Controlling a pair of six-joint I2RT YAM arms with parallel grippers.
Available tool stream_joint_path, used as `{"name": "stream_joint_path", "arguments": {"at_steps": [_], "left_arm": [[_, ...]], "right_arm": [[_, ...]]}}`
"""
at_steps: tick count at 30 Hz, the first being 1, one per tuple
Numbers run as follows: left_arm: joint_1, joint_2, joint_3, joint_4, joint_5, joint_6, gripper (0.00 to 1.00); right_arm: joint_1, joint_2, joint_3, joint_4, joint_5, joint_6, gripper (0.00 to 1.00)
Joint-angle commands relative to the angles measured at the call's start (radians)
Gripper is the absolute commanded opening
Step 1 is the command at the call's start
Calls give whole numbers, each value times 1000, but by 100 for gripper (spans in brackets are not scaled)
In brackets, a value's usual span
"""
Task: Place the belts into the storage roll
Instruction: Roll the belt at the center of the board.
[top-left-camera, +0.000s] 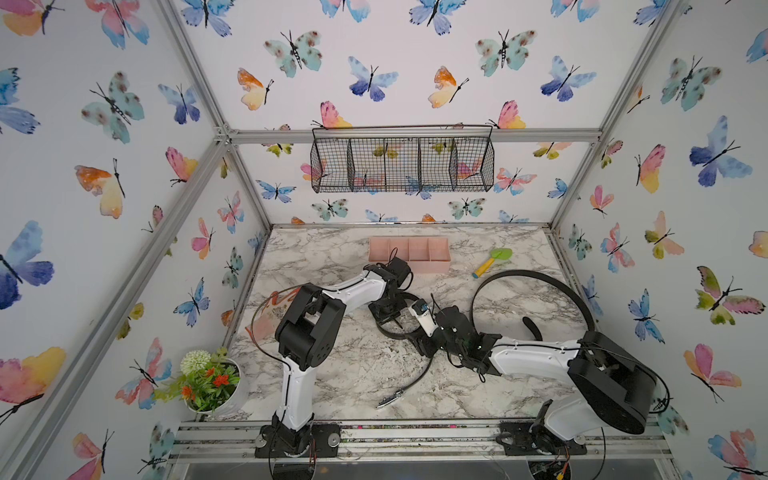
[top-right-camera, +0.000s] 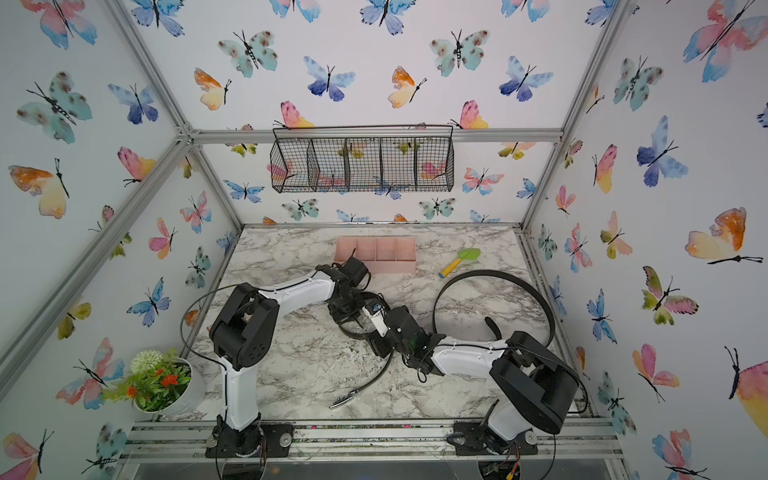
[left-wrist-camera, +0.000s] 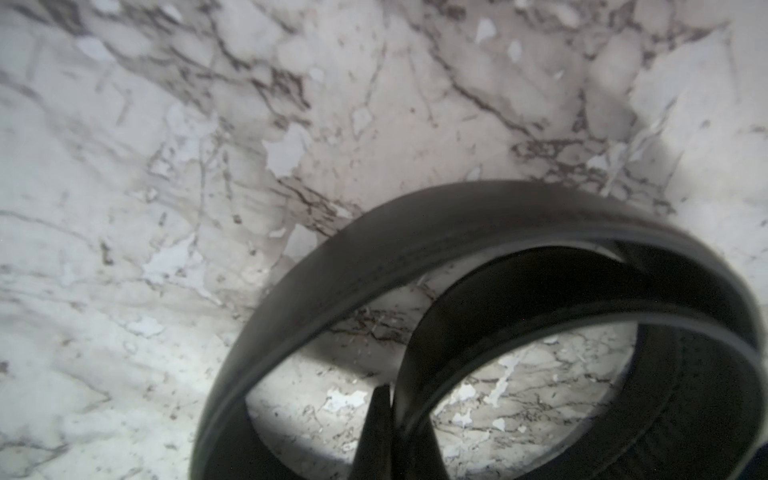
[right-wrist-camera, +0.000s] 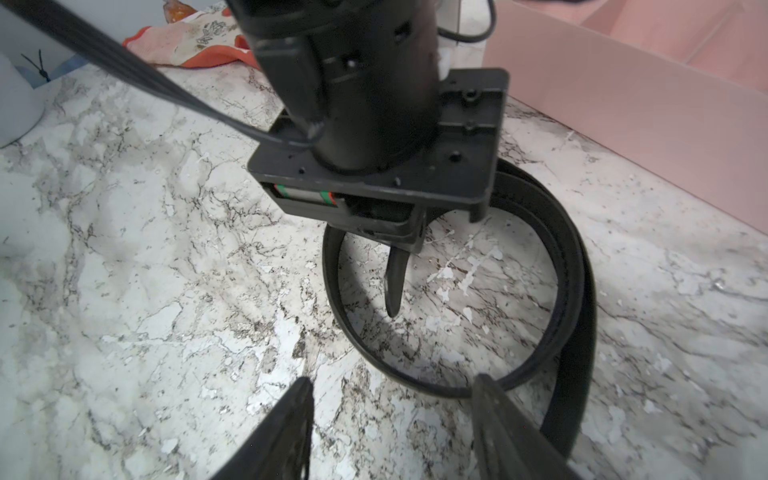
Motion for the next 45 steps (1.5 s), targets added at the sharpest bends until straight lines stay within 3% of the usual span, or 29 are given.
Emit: {"name": "stream_joint_path", "arguments": {"at_steps": [1, 11, 24, 45], "left_arm": [[-9, 9, 14, -54, 22, -17, 0], [-13, -2, -12, -31, 65, -21, 0], [-17, -4, -38, -6, 97, -25, 0], [-17, -10, -67, 29, 137, -12, 0]], "right_arm": [[-15, 39, 25, 99, -36, -51, 60], [-29, 149, 33, 185, -100, -24, 48], [-29, 218, 52, 219, -108, 6, 41], [-30, 277, 80, 227, -85, 30, 12]]}}
